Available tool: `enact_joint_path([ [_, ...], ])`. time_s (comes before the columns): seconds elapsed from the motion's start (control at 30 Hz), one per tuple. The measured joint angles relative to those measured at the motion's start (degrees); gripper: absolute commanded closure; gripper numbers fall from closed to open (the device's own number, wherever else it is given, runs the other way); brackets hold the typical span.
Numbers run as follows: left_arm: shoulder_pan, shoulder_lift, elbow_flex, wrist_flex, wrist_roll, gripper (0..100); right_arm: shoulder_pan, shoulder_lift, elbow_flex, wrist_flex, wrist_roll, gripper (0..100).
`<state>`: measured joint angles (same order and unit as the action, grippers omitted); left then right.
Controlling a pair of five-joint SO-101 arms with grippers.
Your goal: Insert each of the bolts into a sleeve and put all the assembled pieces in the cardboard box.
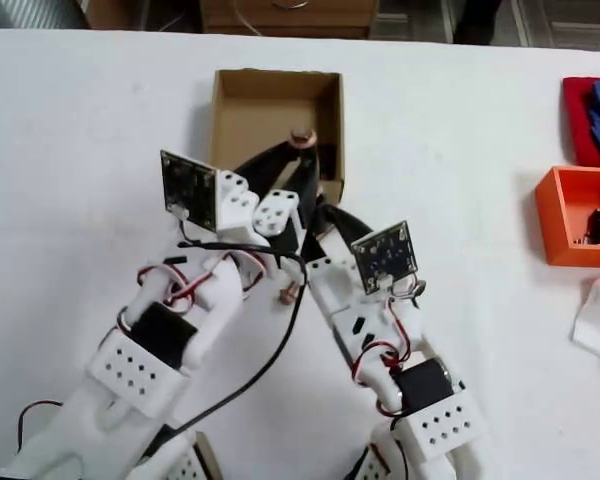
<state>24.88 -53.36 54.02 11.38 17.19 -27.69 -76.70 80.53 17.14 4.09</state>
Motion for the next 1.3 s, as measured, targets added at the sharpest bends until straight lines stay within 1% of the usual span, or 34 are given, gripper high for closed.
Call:
enact_joint_path([
  [0.1,0.09,-0.09,0.0,1.14,0.18,97,0.0,0.09,0.0,0.09,0.0,97.7],
  [0.23,0.7,0.0,0.0,2.2,4.66,97,0.0,0.0,0.0,0.09,0.0,97.7],
  [0.37,0.53,0.0,0.0,3.87,6.59,97,0.0,0.0,0.0,0.09,0.0,97.7],
  [0.63,0.88,-0.18,-0.09,8.0,6.86,97,0.0,0.09,0.0,0.09,0.0,97.7],
  [0.83,1.93,0.0,-0.09,13.01,6.86,97,-0.09,0.0,0.09,0.09,0.0,97.7],
  [0.97,2.11,0.0,-0.09,13.89,6.86,97,-0.09,0.0,0.09,0.09,0.0,97.7],
  [1.03,2.11,0.0,-0.09,13.98,6.86,92,-0.09,0.0,0.09,0.09,0.0,97.7],
  [1.13,2.02,0.0,-0.09,14.07,6.86,80,-0.09,0.0,0.09,0.09,0.0,97.7],
  [1.2,2.02,0.0,-0.09,15.47,7.12,74,0.26,0.0,0.0,0.09,0.0,97.7],
  [1.3,2.11,-0.09,0.0,18.02,6.95,73,0.0,0.0,0.0,0.09,0.0,97.7],
])
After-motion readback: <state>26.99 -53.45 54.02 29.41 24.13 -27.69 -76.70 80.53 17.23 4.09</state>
